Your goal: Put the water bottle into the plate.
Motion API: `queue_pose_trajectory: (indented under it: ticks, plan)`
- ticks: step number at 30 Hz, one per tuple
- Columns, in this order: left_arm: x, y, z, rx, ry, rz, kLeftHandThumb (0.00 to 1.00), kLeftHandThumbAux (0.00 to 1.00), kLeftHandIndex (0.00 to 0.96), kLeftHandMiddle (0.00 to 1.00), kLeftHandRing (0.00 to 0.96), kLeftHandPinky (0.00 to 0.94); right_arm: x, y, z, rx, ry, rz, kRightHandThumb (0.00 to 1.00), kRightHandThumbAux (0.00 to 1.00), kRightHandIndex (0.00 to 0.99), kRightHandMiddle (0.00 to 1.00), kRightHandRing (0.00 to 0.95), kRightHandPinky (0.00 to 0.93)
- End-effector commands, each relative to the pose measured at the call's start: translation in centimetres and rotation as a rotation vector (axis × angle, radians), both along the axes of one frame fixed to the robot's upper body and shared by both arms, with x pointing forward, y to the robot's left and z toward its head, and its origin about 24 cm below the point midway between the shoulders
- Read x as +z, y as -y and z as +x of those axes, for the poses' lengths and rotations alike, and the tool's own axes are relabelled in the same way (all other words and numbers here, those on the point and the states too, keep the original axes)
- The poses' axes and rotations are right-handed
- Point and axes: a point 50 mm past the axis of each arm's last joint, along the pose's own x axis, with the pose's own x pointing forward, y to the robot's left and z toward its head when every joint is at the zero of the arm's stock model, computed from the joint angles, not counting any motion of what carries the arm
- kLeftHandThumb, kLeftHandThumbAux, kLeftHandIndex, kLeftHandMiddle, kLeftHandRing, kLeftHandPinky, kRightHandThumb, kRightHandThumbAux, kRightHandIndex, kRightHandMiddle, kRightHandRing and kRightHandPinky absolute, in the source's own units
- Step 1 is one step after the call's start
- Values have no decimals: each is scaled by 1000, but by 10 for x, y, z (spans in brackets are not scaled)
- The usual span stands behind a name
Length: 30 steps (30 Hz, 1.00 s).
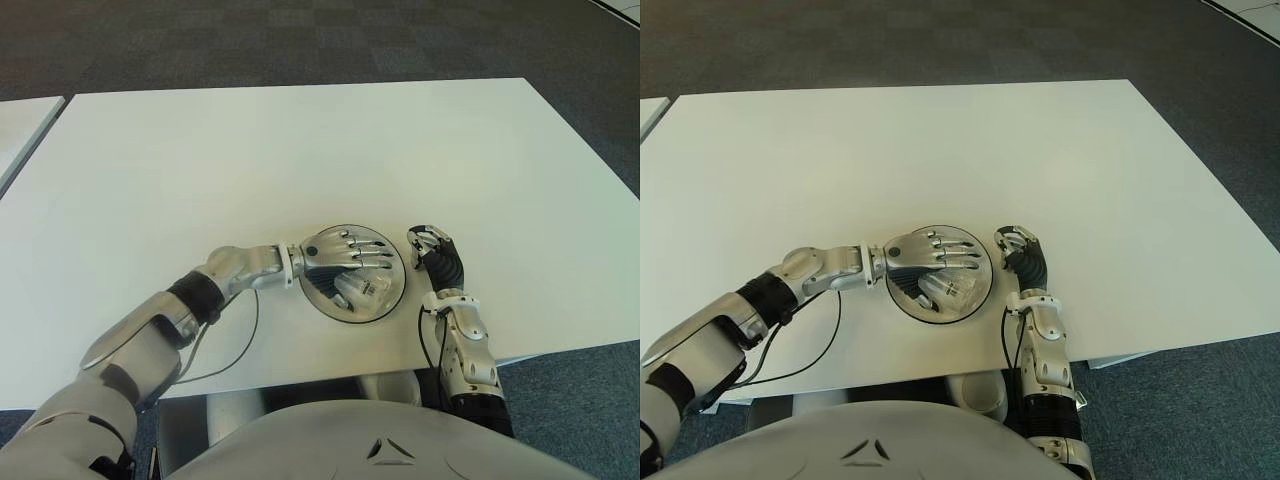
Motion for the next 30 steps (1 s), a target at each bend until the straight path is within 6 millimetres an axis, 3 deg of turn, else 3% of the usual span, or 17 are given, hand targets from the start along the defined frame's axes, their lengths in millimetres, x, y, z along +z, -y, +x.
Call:
queue_pose_trajectory:
  ticks: [1, 15, 30]
  plan:
    - [-7, -8, -4, 28, -9, 35, 116, 338, 0, 0, 0, 0, -17, 1, -11, -3, -101, 2, 699, 734, 436, 854, 849, 824]
    - [-1, -5, -4, 79, -9, -72, 163, 273, 0, 0, 0, 0, -17, 0, -12, 1, -89, 10, 699, 734, 436, 844, 837, 803]
    - [15, -6, 3, 165, 69, -297, 189, 308, 0, 0, 0, 0, -17, 1, -12, -17, -99, -1, 701, 733, 436, 836, 830, 803]
